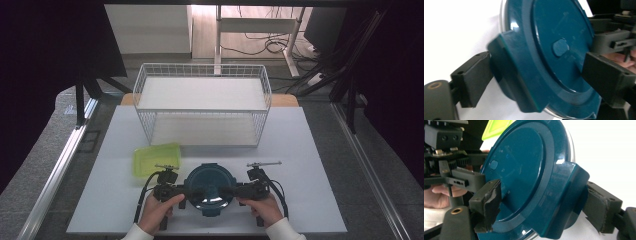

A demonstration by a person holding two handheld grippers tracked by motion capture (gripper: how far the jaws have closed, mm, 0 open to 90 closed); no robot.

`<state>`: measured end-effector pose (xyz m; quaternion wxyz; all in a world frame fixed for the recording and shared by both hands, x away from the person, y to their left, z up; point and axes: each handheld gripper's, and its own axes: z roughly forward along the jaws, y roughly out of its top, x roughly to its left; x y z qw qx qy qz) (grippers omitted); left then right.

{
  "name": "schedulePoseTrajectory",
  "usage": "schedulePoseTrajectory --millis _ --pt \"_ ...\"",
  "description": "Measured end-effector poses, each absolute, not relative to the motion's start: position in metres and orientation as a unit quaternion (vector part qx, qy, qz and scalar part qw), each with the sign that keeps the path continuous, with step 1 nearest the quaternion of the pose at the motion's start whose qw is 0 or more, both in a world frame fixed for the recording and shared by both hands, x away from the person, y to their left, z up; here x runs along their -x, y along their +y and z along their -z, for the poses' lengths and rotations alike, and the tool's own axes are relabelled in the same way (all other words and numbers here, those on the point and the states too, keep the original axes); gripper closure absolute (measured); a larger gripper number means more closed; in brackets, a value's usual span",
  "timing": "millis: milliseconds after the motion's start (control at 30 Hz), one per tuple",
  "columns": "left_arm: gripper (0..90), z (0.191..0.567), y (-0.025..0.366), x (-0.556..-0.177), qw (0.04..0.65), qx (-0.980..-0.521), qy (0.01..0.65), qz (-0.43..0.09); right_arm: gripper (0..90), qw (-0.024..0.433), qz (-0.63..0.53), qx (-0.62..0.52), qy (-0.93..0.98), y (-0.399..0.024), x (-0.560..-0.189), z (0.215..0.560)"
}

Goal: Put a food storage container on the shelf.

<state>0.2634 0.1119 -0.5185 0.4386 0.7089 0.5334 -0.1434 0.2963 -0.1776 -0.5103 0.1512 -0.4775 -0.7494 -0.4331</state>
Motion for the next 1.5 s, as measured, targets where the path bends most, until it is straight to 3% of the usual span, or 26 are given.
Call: schedulePoseTrajectory --millis 333,667,1500 --pt "13.8 0.519 0.112 -0.26 0.44 -0.694 0.549 0.151 28.4 0.175 0.438 0.49 -0.733 -0.185 -0.298 0.511" --pt "25.4 0.515 0.12 -0.253 0.458 -0.68 0.552 0.152 35.1 0.142 0.459 0.469 -0.741 -0.189 -0.283 0.502" --pt "33.4 0.504 0.121 -0.243 0.475 -0.677 0.549 0.121 43.9 0.131 0.486 0.467 -0.727 -0.197 -0.276 0.494"
